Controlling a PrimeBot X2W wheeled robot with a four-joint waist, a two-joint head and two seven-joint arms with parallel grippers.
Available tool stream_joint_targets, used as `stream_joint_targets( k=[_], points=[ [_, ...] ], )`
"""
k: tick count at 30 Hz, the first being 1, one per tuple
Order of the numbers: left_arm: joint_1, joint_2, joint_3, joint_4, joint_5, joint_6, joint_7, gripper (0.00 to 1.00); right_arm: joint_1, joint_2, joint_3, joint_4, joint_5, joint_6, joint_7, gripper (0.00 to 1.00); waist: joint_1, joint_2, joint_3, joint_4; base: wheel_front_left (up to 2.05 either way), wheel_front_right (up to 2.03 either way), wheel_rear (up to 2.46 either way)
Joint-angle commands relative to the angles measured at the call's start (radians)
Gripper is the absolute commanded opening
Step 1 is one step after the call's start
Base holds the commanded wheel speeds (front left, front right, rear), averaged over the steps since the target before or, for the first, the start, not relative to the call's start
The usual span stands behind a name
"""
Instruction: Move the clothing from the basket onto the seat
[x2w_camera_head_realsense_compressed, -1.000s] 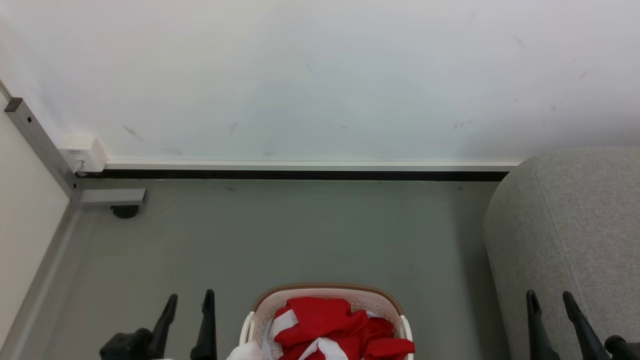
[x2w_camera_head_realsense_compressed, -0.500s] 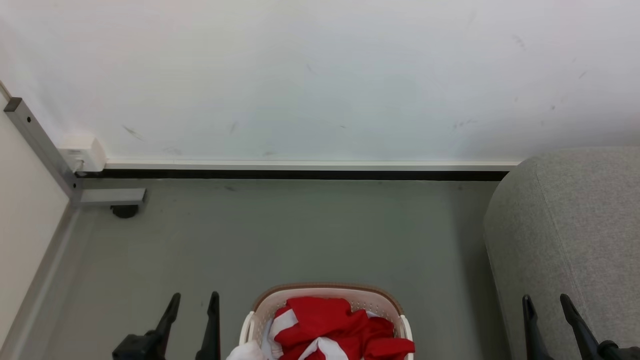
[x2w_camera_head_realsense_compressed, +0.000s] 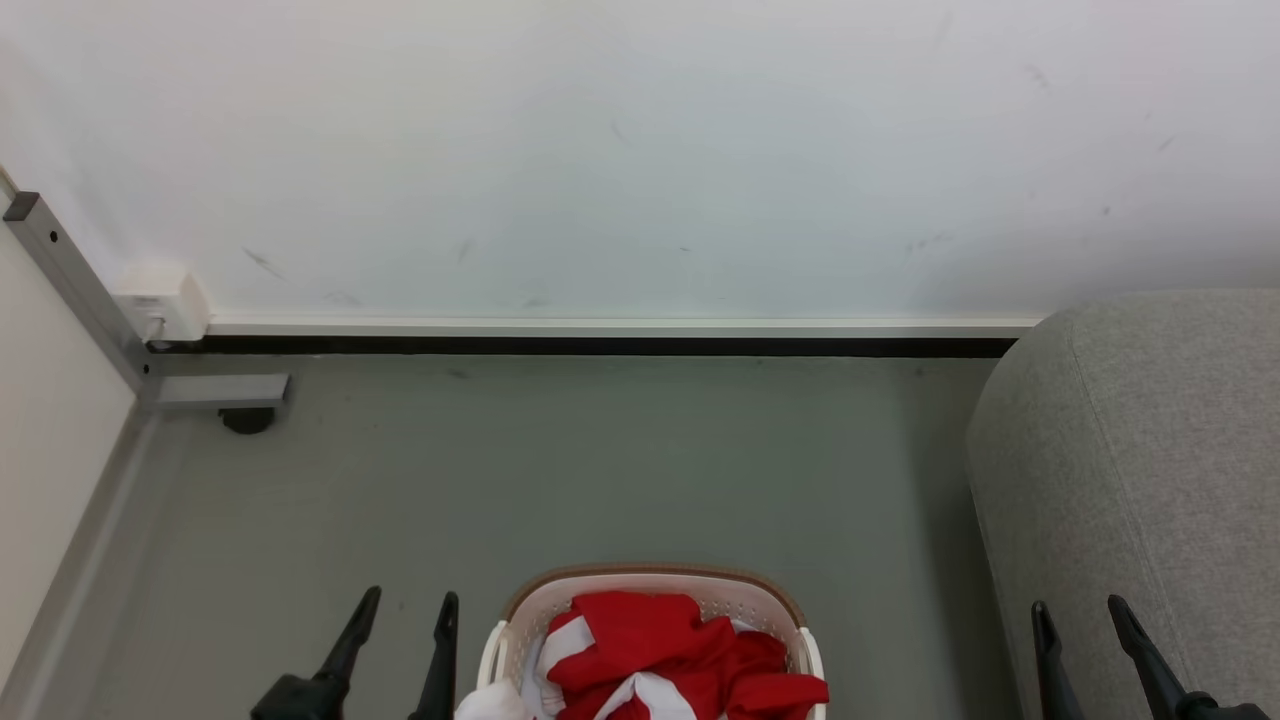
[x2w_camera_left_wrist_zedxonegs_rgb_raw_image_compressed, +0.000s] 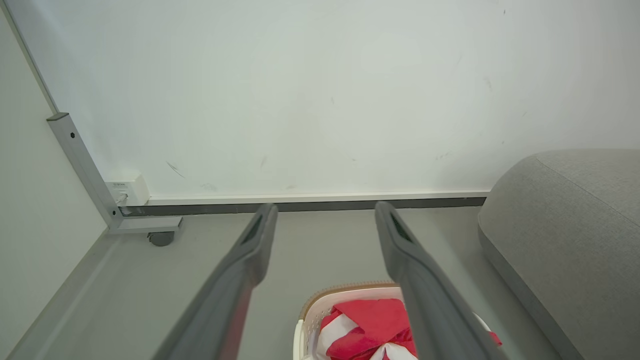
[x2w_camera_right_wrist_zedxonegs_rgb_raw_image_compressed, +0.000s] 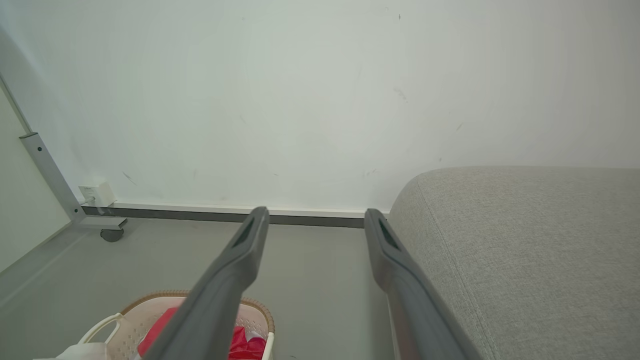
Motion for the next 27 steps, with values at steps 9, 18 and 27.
stream_joint_targets(
  k=[9, 18, 27],
  points=[
    [0.008, 0.007, 0.001, 0.007, 0.013, -0.003, -0.002, 1.00, 0.005, 0.002, 0.000, 0.008, 0.017, -0.002, -0.003, 1.00, 0.0000, 0.0000, 0.002, -0.006, 0.00, 0.00, 0.00],
    [0.005, 0.008, 0.015, 0.007, 0.023, -0.008, -0.002, 1.00, -0.025, 0.006, 0.022, 0.000, 0.028, -0.002, -0.003, 1.00, 0.0000, 0.0000, 0.025, -0.047, 0.00, 0.00, 0.00],
    [-0.125, 0.025, -0.047, 0.088, 0.066, -0.031, -0.002, 1.00, -0.099, 0.012, 0.062, -0.047, 0.043, -0.002, -0.003, 1.00, 0.0000, 0.0000, 0.152, -0.142, 0.00, 0.00, 0.00]
  ],
)
